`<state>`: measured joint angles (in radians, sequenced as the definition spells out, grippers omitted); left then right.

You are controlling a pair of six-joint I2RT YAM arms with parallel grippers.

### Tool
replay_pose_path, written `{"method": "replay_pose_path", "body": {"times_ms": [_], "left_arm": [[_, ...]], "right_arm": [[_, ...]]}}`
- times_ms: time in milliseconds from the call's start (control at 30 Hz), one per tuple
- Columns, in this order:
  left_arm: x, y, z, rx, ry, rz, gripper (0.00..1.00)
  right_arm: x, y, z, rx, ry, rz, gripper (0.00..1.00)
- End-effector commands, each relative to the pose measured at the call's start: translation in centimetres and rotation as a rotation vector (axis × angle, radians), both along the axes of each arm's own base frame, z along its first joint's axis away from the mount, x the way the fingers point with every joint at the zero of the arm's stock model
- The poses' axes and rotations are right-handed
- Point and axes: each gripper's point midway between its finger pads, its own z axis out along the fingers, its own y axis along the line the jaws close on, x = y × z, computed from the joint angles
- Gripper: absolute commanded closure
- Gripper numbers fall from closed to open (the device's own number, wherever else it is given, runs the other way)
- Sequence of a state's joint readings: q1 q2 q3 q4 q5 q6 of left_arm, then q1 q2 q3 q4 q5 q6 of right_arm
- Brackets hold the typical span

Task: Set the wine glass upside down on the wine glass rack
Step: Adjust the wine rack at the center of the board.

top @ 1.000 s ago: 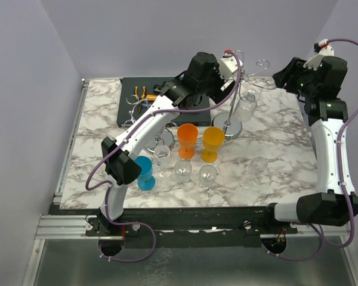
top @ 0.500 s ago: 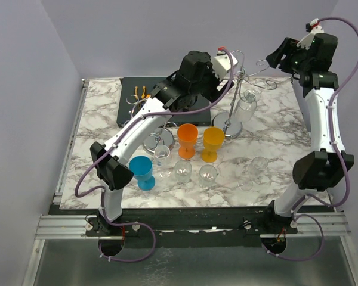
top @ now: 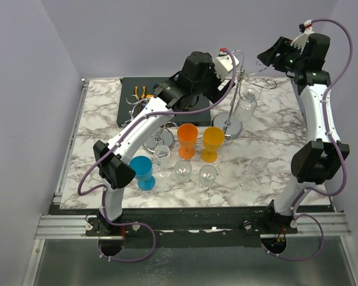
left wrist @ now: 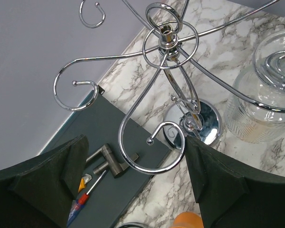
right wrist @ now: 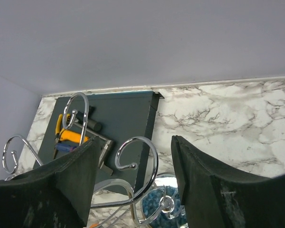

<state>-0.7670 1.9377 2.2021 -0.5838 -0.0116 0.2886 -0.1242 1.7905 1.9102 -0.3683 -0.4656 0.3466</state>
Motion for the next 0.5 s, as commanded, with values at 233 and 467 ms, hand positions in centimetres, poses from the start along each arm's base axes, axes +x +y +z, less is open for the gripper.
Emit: {"method": "replay_pose_path", "body": {"times_ms": [233,467], "left_arm": [[3.0,0.6,-0.7,0.036,-0.033,0.085,0.11],[4.8,0.6,-1.1,0.036,-0.043,0.102,0.11]], "right_arm": [[0.0,1.8,-0.5,0.039,0.014,0.069,0.55],[-1.6,1.0,-0.2,0.016,-0.008,0.007,0.62]]}}
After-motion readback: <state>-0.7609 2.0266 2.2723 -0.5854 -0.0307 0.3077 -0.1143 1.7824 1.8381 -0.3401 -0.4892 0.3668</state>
